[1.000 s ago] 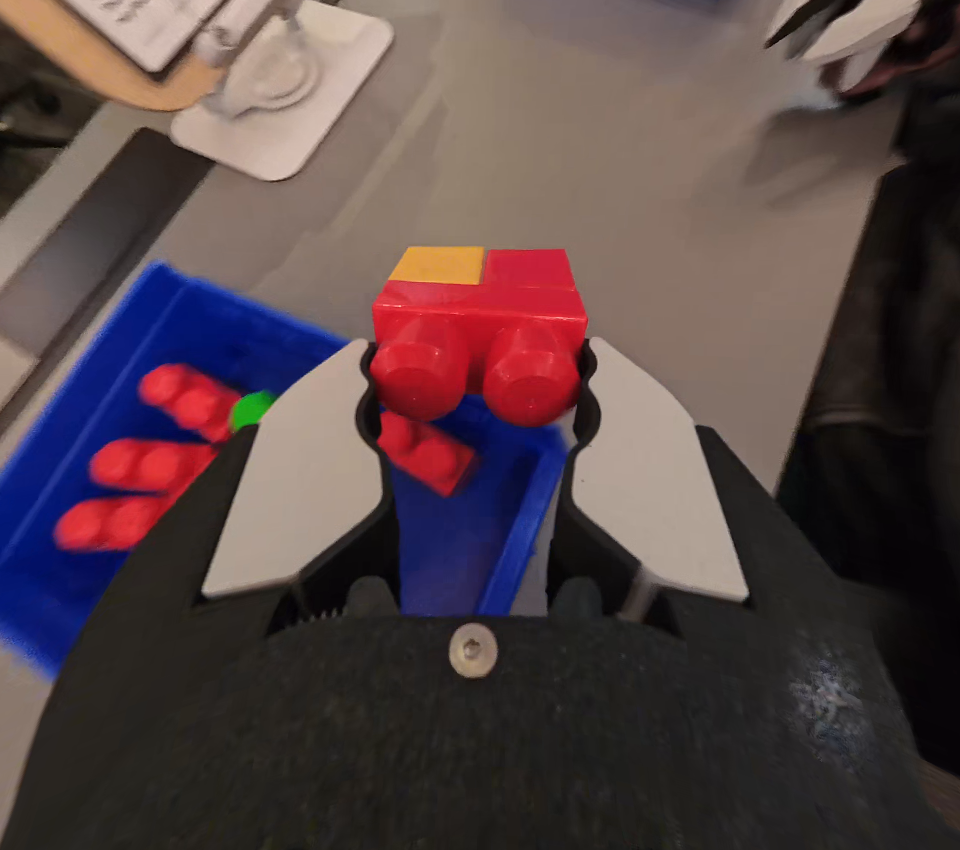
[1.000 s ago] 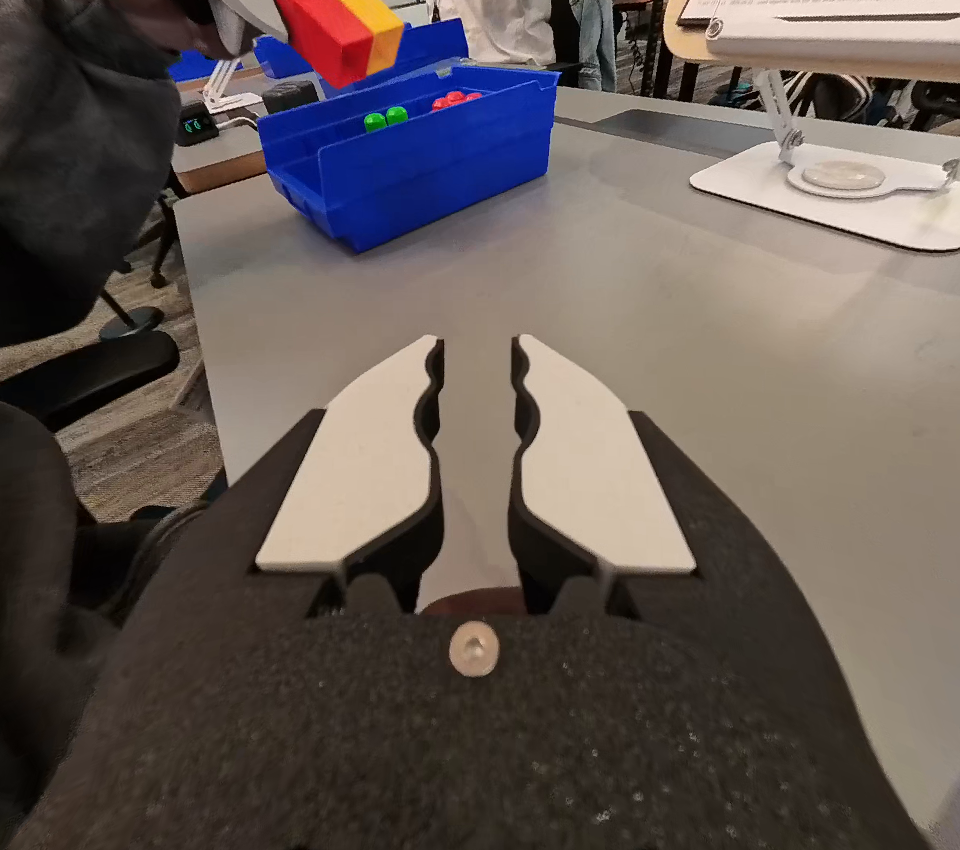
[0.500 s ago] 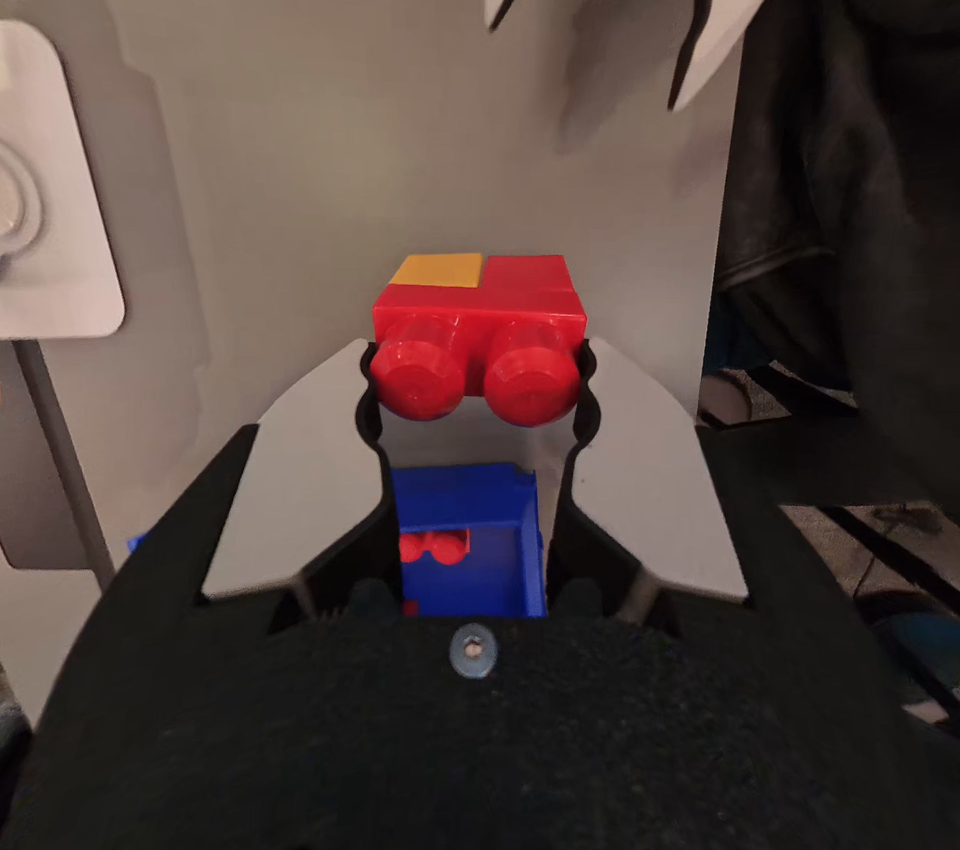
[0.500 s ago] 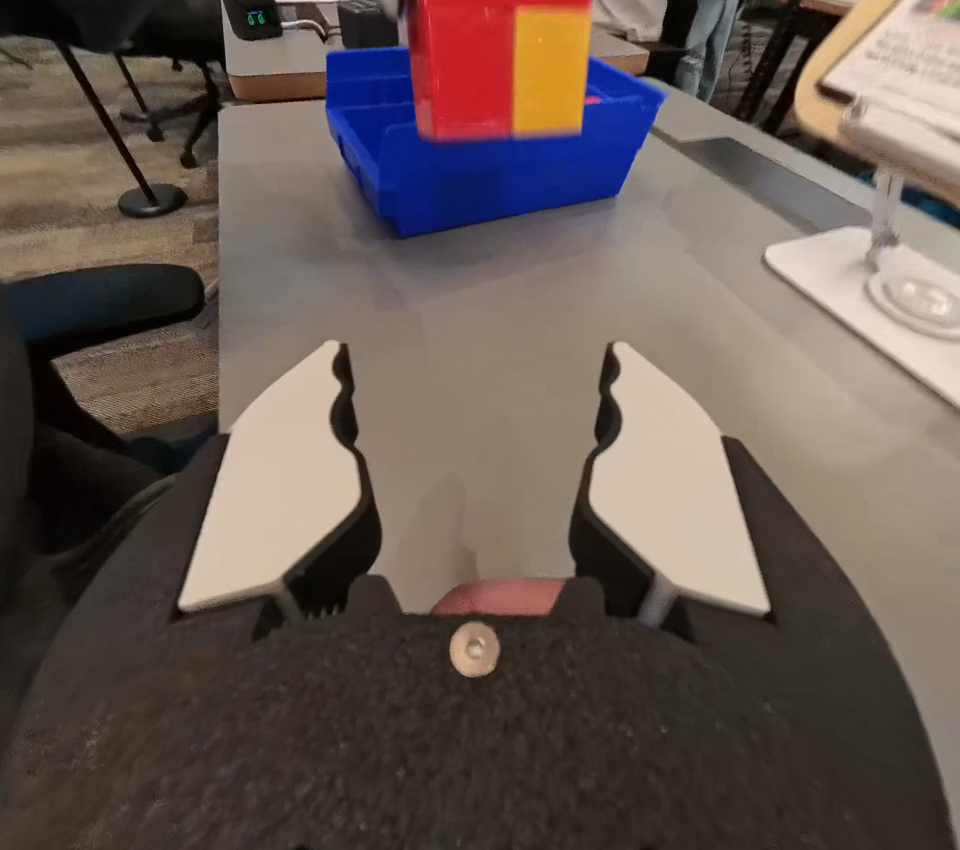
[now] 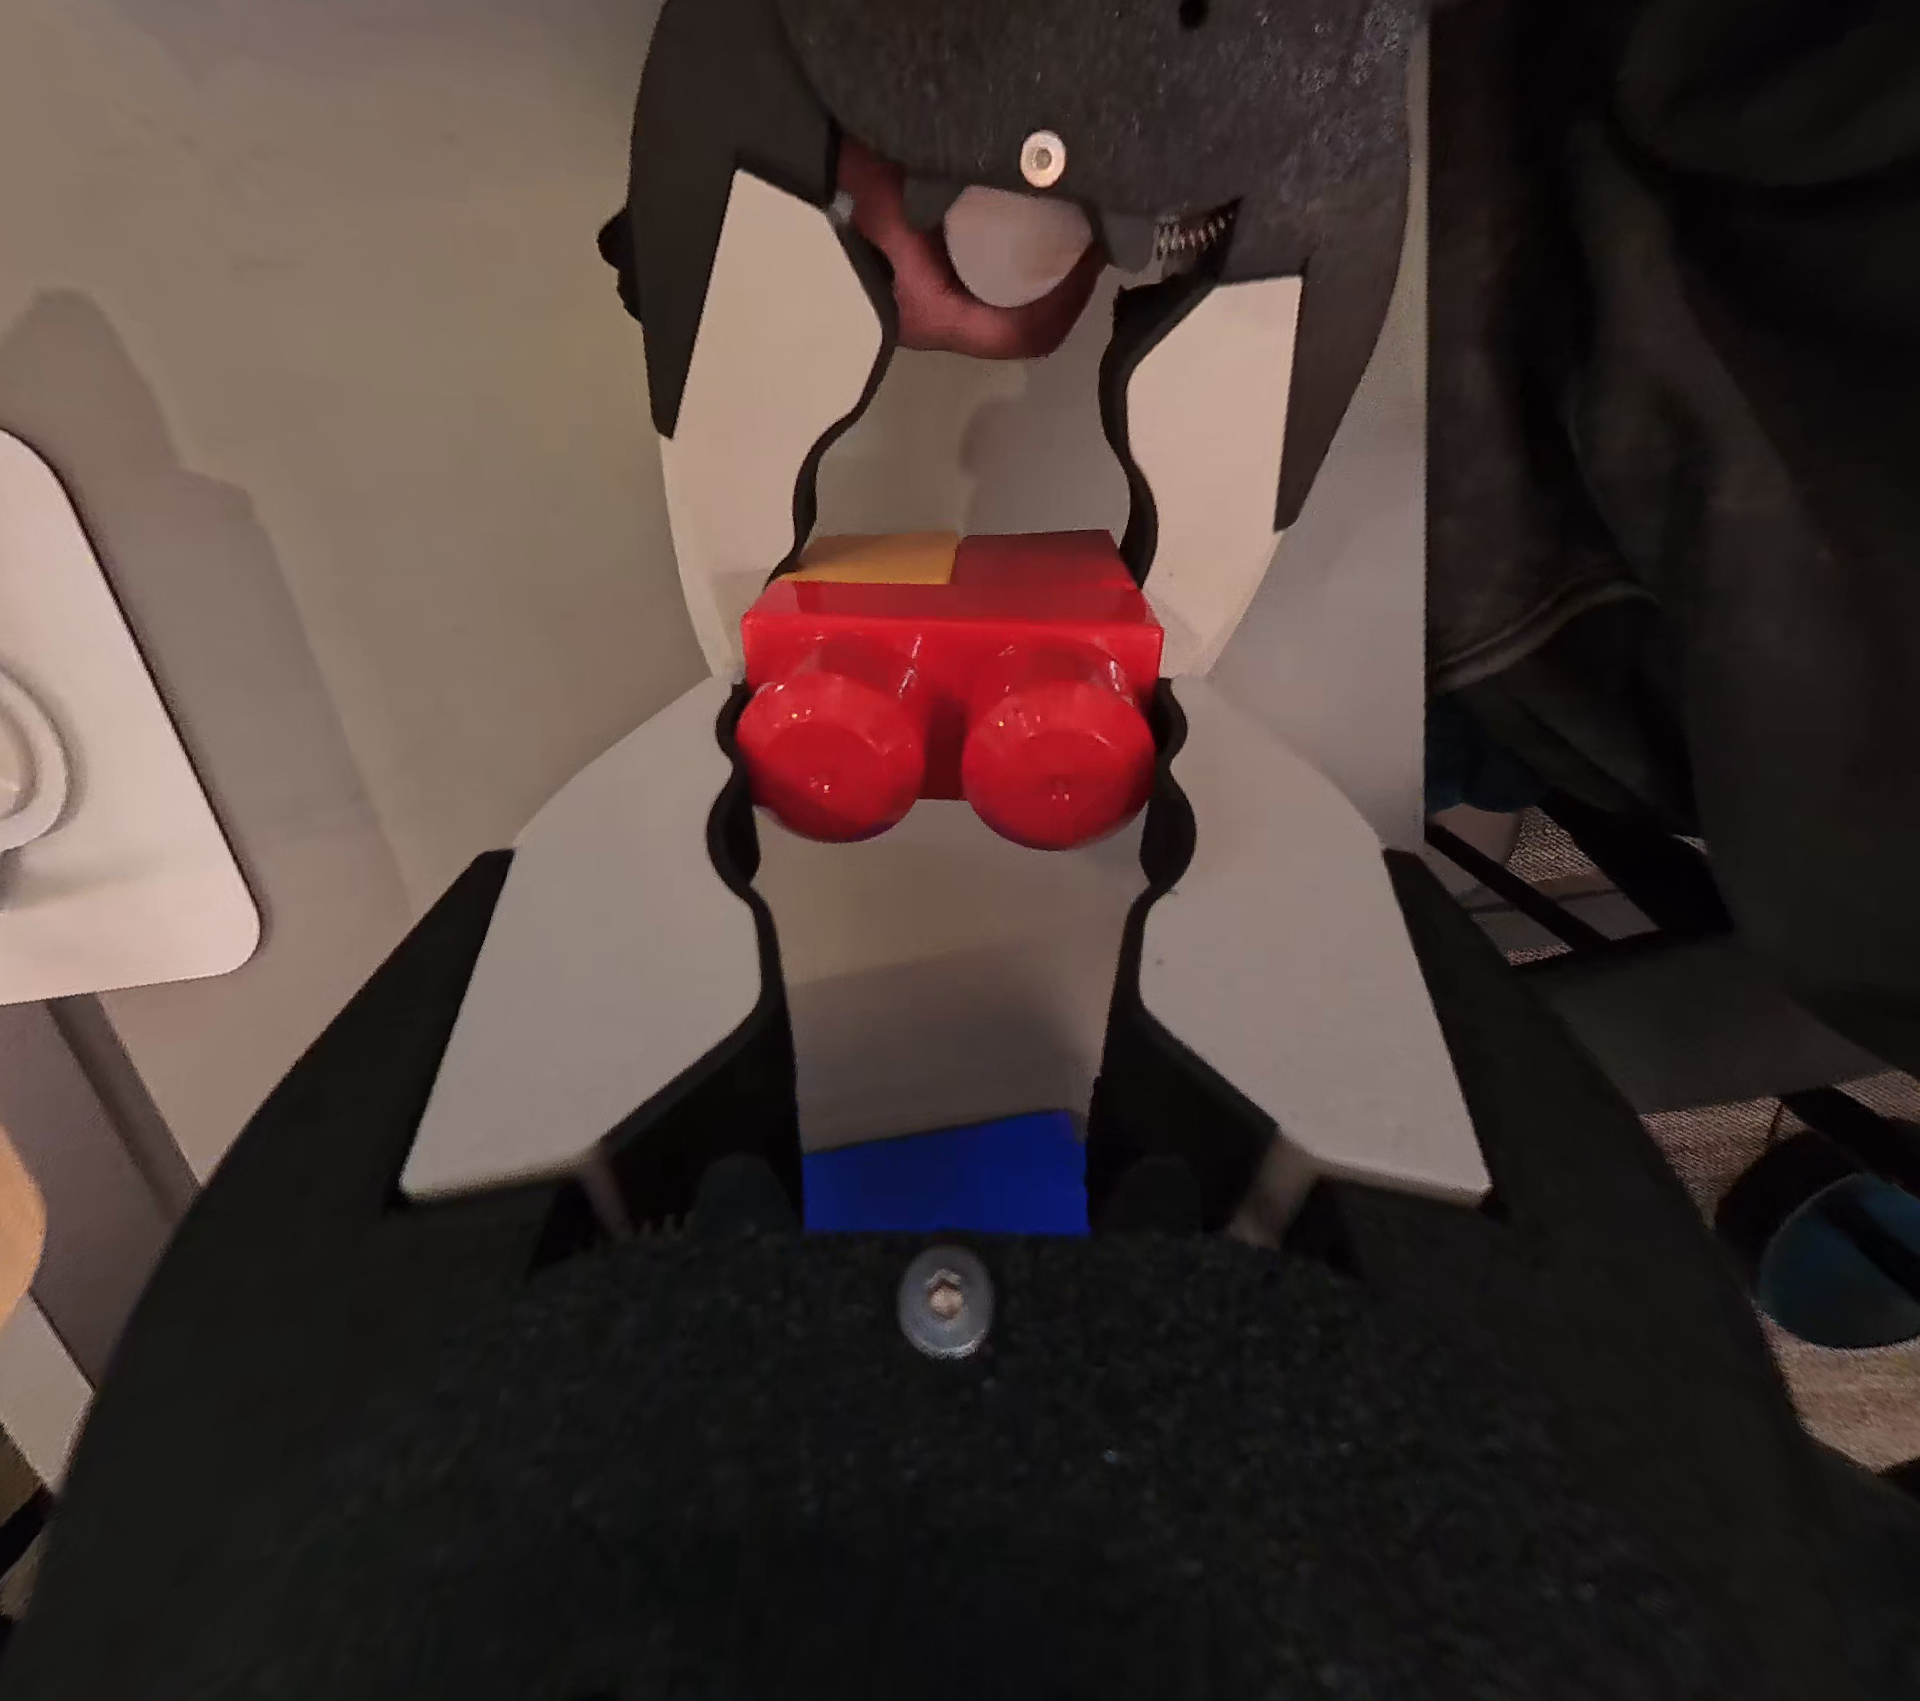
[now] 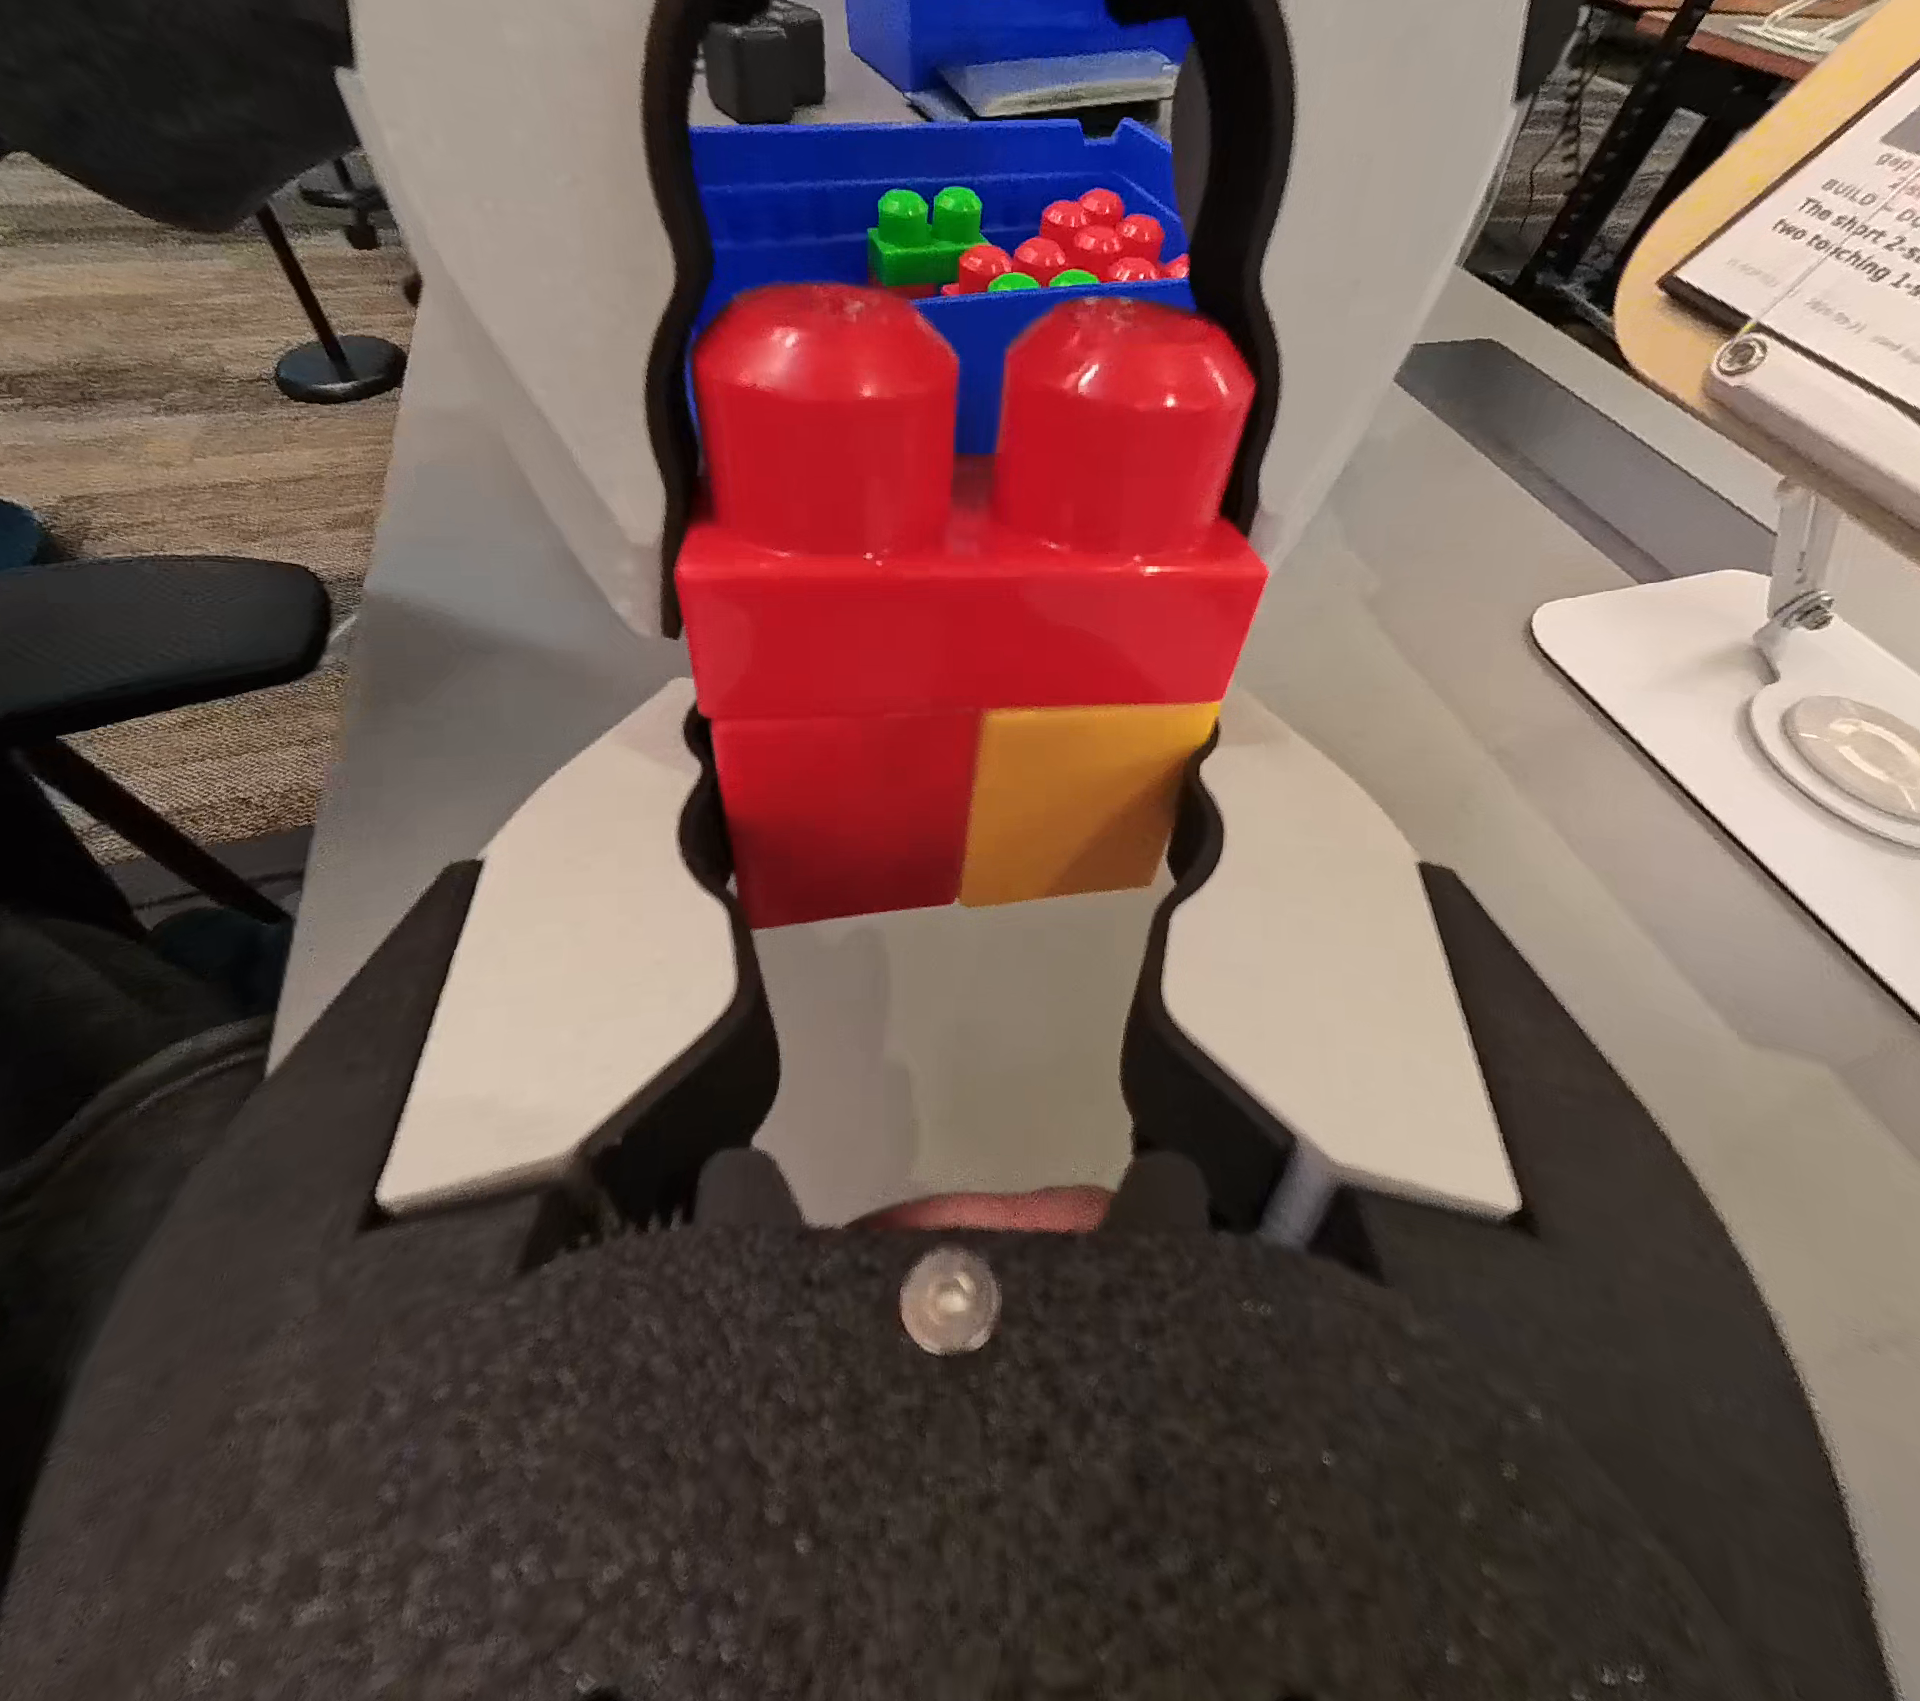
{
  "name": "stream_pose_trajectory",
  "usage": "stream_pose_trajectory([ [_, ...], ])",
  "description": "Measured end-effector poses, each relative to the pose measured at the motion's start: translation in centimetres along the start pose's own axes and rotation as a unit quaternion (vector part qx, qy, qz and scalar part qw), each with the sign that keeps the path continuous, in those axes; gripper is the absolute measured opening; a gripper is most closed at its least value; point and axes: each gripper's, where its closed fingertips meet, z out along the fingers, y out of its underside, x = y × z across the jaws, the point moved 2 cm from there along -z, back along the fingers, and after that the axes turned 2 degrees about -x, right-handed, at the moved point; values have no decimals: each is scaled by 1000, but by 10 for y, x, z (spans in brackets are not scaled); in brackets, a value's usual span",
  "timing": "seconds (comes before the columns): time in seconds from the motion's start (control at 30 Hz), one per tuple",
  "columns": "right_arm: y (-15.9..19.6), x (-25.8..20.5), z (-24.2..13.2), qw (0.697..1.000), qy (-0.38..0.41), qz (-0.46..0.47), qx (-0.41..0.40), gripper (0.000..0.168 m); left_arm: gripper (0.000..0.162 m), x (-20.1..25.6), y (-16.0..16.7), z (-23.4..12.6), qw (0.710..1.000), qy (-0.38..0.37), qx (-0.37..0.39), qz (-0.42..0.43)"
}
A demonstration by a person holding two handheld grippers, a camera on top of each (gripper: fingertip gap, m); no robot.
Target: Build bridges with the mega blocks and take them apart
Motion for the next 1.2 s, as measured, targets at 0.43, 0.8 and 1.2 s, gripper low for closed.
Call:
stream_pose_trajectory([
  [0.43, 32, 30, 7, 999, -1, 23, -28, 82, 72, -26, -2, -61, 997, -52, 56, -14],
  [0.8, 23, 43, -26, 998, 56, 9, -20, 82, 72, -42, 27, -34, 900, -239, 277, -237],
  [1.2, 39, 66, -41, 982, 183, 36, -24, 82, 72, 2, 71, 35, 742, -245, 503, -369],
])
